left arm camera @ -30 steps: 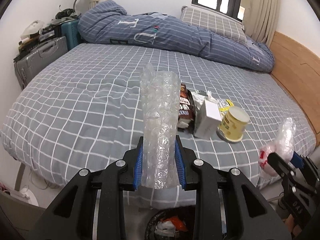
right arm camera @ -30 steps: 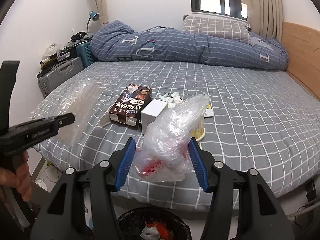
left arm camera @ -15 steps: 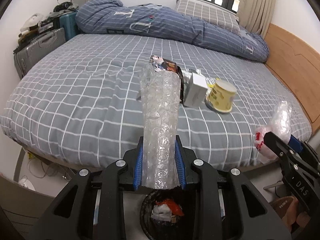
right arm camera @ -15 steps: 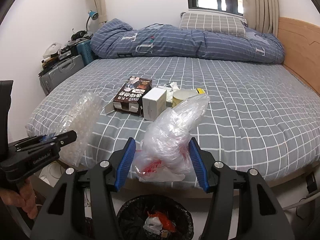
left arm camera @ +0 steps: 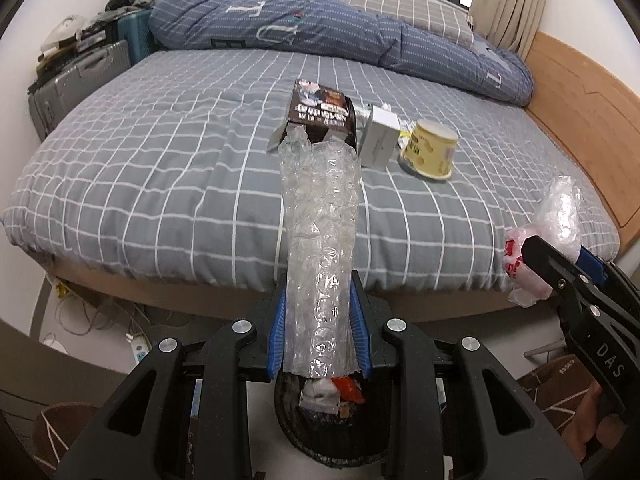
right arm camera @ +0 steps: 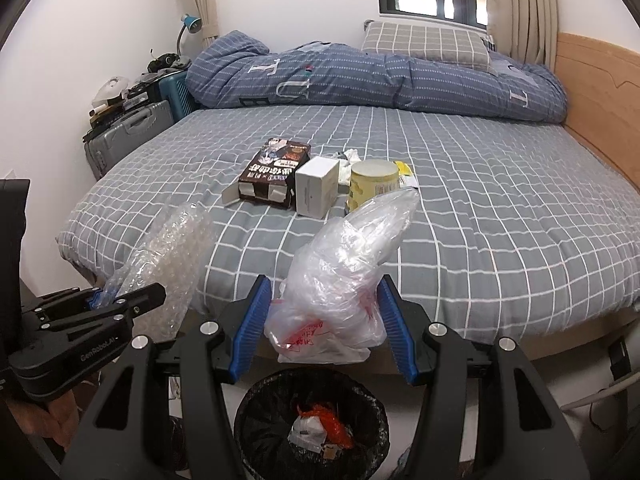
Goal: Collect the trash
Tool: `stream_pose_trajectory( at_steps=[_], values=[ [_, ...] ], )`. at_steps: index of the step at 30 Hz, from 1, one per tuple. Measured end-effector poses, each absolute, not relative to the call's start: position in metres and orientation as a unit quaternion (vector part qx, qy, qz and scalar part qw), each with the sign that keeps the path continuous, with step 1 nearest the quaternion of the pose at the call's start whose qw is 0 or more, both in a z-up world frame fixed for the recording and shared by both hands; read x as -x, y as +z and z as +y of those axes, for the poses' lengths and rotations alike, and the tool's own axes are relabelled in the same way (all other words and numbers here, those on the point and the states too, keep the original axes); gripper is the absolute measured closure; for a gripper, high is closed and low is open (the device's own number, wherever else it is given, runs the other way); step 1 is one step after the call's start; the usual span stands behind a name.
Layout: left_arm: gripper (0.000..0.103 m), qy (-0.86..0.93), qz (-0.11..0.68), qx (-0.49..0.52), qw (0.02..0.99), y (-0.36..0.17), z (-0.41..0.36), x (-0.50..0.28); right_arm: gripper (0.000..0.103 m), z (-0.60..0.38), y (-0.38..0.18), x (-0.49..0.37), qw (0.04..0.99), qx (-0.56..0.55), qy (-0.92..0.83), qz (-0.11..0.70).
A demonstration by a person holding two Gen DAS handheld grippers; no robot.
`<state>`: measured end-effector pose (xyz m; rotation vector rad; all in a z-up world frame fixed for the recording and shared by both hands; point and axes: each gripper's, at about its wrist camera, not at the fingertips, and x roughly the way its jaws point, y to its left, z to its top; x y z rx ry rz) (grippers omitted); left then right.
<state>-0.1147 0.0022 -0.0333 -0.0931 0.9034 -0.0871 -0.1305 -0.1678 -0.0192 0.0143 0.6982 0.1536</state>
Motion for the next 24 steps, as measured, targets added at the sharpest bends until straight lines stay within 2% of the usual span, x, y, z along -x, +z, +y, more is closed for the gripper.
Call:
stream_pose_trajectory(
  at_steps=[9, 24],
  values=[
    [0.076, -0.046, 0.459, 0.042, 0.886, -0.046, 0.002, 0.134, 0.05, -0.166, -0.037, 0.149, 0.926, -0.001, 0.067, 0.37],
    [0.076, -0.045, 0.511, 0.045, 0.858, -0.105, 0.007, 0.14, 0.05, -0.179, -0.099, 0.145, 0.897, -0.015, 0.058, 0.438]
  ],
)
